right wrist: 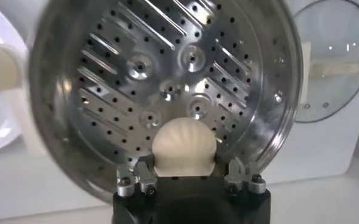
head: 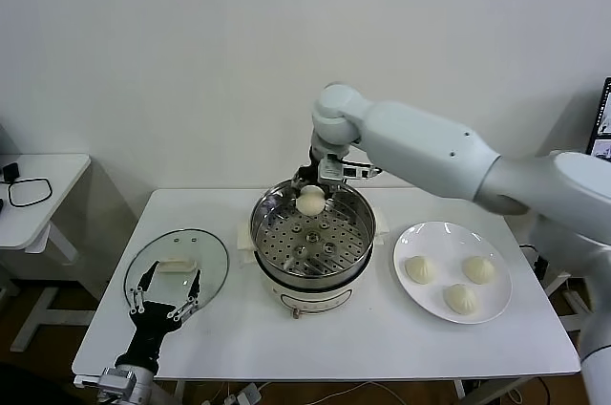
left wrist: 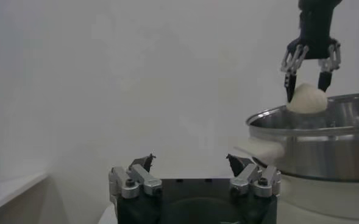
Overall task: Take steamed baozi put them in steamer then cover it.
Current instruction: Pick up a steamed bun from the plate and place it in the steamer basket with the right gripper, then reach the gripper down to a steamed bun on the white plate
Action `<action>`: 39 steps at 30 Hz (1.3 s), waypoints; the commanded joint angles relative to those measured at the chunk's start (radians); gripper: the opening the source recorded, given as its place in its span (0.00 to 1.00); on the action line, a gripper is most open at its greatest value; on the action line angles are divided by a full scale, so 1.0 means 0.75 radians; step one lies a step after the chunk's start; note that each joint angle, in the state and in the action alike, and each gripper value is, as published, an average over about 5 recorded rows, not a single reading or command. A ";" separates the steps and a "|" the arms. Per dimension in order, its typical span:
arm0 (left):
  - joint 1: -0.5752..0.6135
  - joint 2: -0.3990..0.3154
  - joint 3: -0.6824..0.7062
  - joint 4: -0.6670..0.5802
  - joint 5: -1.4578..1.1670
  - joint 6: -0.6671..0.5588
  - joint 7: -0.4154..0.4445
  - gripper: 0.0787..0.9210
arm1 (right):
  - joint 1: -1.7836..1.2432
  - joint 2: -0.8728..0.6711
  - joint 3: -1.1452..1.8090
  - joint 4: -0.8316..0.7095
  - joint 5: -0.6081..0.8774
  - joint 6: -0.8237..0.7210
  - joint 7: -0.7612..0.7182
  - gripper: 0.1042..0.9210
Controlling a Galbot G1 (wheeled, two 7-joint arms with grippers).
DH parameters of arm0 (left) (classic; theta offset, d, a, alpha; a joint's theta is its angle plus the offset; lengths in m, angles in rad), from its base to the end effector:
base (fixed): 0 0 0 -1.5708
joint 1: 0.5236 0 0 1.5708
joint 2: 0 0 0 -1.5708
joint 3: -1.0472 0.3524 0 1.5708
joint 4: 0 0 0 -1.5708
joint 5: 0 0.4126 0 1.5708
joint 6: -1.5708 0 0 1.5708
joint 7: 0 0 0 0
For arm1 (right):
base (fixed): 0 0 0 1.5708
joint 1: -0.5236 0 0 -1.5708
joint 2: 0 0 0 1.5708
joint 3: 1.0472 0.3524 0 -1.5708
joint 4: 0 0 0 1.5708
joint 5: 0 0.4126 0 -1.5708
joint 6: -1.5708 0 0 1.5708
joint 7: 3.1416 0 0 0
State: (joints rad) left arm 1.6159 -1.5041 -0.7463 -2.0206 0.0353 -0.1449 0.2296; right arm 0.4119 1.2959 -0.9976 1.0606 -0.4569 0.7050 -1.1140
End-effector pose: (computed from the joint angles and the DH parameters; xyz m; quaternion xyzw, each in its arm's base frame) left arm 0.2153 0.0934 -0.3360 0.0417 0.9934 0.1071 0.0028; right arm 0.6288 0.1958 -0.0526 -0.6119 0.0728 -0.7853 0.0599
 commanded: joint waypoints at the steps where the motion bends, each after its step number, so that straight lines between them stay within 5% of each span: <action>1: 0.000 0.000 -0.019 0.006 -0.005 -0.002 0.004 0.88 | -0.126 0.152 0.097 -0.282 -0.190 0.098 0.094 0.70; 12: 0.004 -0.002 -0.029 0.003 -0.009 -0.002 0.004 0.88 | -0.129 0.131 0.087 -0.248 -0.174 0.085 0.075 0.71; 18: 0.005 -0.003 -0.027 0.000 -0.009 -0.001 0.003 0.88 | -0.063 0.038 0.057 -0.116 0.003 0.021 0.029 0.84; 29: 0.015 -0.004 0.014 -0.032 -0.003 -0.001 -0.003 0.88 | 0.334 -0.533 -0.109 0.340 0.767 -0.711 -0.319 0.88; 39: 0.038 -0.007 0.041 -0.063 0.002 -0.013 -0.004 0.88 | 0.068 -0.893 -0.101 0.312 0.774 -1.055 -0.370 0.88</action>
State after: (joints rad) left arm 1.6393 -1.5086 -0.7280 -2.0564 0.0358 -0.1515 0.2266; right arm 0.5434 0.9642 -1.0552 1.2087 -0.0493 0.2784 -1.2898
